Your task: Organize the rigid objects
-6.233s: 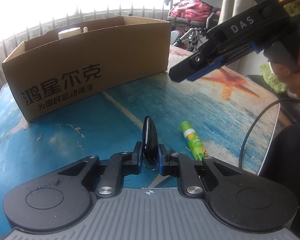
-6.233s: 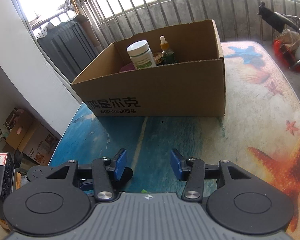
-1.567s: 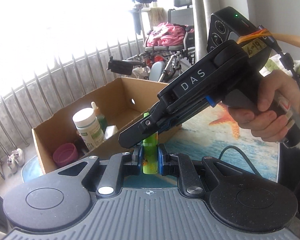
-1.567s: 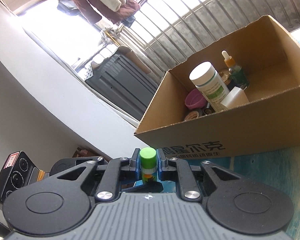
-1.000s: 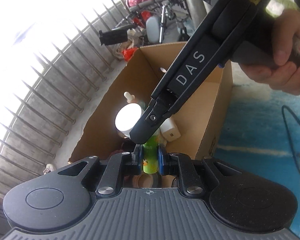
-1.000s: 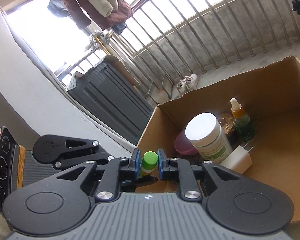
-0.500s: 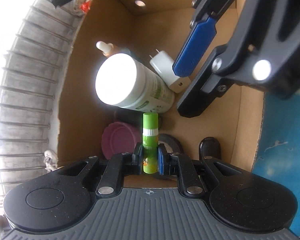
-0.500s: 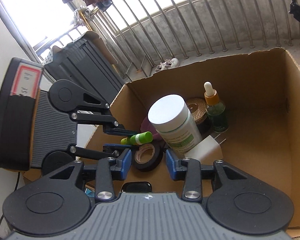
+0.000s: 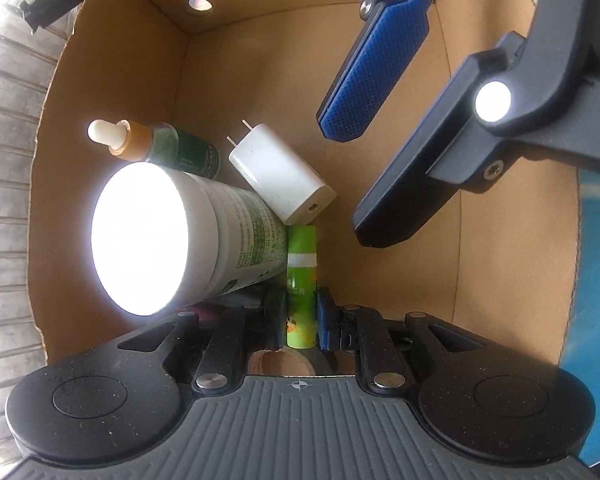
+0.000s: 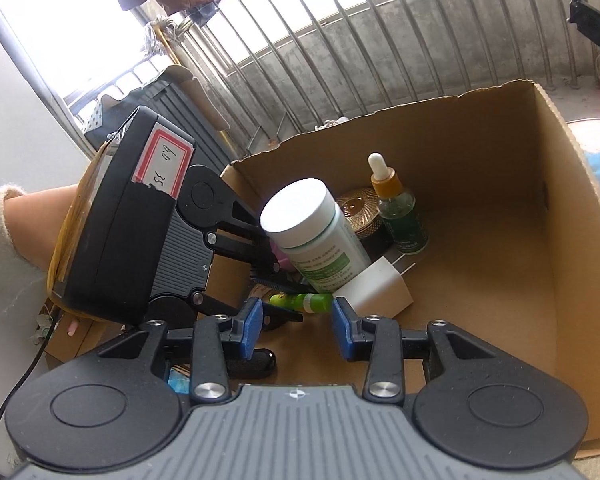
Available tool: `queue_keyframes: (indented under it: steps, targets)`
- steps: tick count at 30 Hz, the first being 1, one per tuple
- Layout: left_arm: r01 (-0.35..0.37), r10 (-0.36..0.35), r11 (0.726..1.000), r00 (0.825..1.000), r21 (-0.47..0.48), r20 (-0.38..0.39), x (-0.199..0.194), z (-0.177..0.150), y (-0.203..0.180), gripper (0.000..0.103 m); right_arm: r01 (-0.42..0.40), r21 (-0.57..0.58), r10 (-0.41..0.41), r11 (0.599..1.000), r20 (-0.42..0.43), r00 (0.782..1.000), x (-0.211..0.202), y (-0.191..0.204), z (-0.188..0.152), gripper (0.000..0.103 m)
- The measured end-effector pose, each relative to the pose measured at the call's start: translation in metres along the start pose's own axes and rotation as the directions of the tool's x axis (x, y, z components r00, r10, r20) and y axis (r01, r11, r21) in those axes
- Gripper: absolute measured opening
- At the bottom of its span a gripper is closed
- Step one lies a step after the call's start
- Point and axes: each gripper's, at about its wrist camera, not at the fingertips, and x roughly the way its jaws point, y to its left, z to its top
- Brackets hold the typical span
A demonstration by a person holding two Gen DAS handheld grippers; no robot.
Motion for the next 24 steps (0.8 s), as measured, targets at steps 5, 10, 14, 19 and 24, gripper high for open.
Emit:
queue_keyframes:
  steps: [5,10,14,19,24]
  targets:
    - [-0.033,0.034,0.998,0.999,-0.056,0.018,-0.004,-0.016,0.002,0.024,-0.011,-0.018,0.012,1.000,0.049,0.999,-0.015,-0.003,-0.002,0.041]
    - [-0.092,0.113,0.974,0.989,-0.209,0.091,-0.037,-0.054,0.010,0.038,0.018,-0.207,-0.008,0.978,0.047,0.999,-0.040,0.008,-0.005,0.050]
    - [-0.031,0.129,0.947,0.949,-0.321,0.288,-0.084,-0.087,-0.006,0.049,-0.013,-0.365,0.010,0.931,-0.011,1.000,-0.054,0.012,-0.008,0.055]
    - [0.026,0.149,0.934,0.878,-0.357,0.456,-0.117,-0.079,-0.043,0.055,-0.007,-0.514,-0.034,0.858,-0.071,0.997,-0.055,0.017,-0.012,0.071]
    - [0.172,0.097,0.895,0.825,-0.412,0.557,-0.135,-0.097,-0.031,0.065,-0.021,-0.603,-0.071,0.798,-0.129,0.989,-0.063,0.027,-0.027,0.074]
